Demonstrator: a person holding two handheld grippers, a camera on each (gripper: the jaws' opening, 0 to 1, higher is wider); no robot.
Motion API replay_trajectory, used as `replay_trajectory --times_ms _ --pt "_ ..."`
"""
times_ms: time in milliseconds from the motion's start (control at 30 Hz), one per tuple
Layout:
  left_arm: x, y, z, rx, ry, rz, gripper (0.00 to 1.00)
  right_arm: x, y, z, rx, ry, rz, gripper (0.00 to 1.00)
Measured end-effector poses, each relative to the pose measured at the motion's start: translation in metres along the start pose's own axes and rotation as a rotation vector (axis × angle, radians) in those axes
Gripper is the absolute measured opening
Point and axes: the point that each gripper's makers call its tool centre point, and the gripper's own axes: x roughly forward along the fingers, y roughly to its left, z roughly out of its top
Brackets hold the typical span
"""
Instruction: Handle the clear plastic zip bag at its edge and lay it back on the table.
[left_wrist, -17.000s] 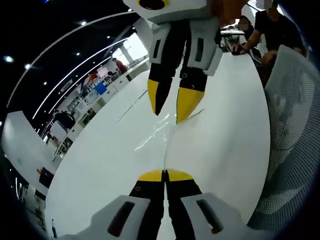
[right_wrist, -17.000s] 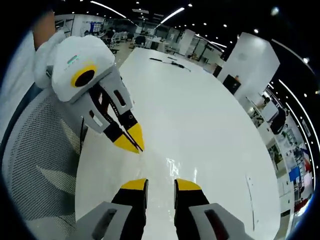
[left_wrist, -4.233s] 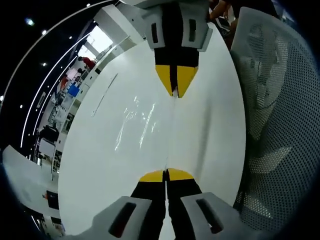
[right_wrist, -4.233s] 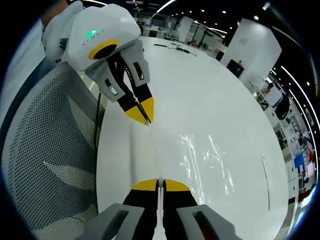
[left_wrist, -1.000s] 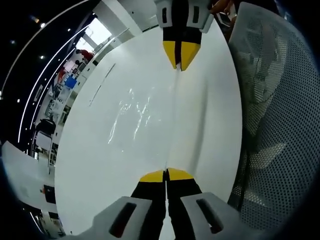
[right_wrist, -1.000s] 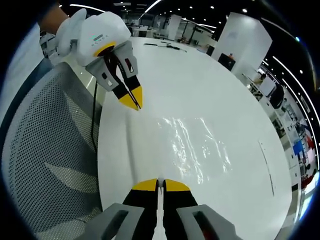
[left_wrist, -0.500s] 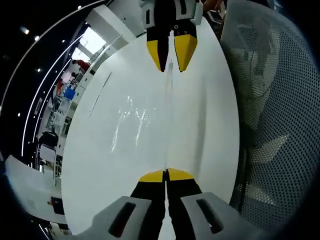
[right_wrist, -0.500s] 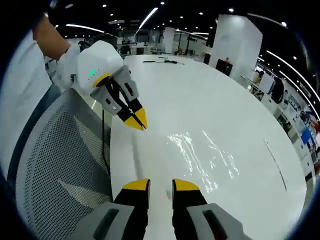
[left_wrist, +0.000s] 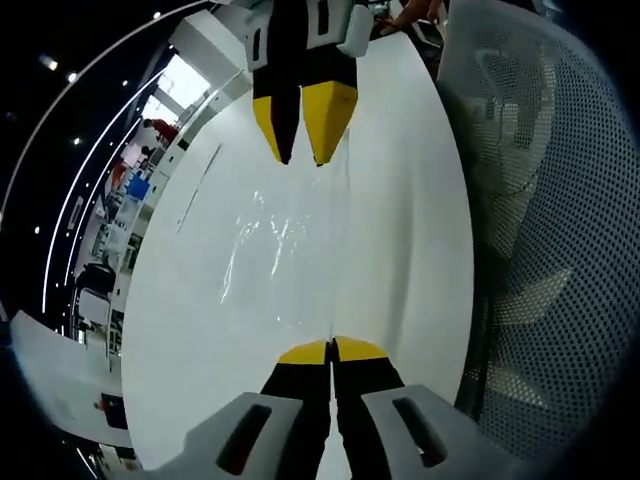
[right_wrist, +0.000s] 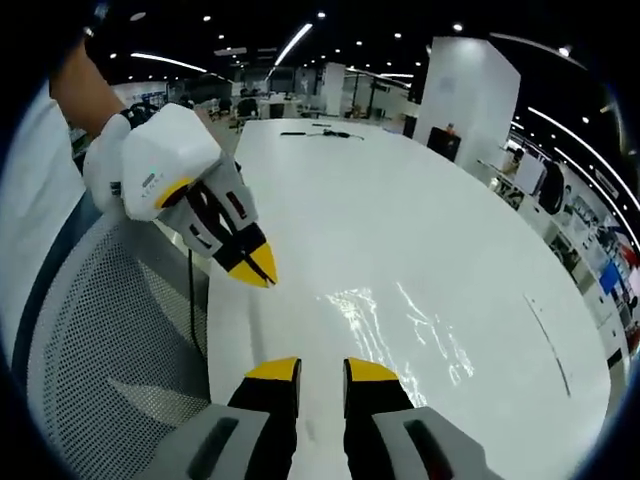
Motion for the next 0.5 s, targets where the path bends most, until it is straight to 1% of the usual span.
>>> replay_trajectory --times_ms 67,200,300,400,433,500 --pt "-0.001 0.0 0.0 -0.003 0.001 -0.001 0.0 0.006 0.002 -0.003 -0.002 0.006 0.013 0.13" --pt "-0.003 0.0 0.001 -0.008 -0.001 0.004 0.0 0.007 0.005 -0.006 -0.017 0.022 0.025 0.13" --pt "-0.003 0.0 0.002 -0.008 -0.005 0.003 0.0 0.015 0.007 -0.011 -0.012 0.031 0.036 0.13" --pt "-0.004 0.0 0.002 -0.005 -0.004 0.003 0.0 0.017 0.011 -0.014 -0.021 0.056 0.039 0.12" --pt "-0.004 0.0 0.002 -0.006 -0.006 0.004 0.0 0.022 0.009 -0.022 -0.042 0.087 0.029 0.11" --pt "-0.004 0.0 0.003 -0.006 -0.008 0.004 0.0 0.023 0.011 -0.022 -0.043 0.09 0.029 0.1"
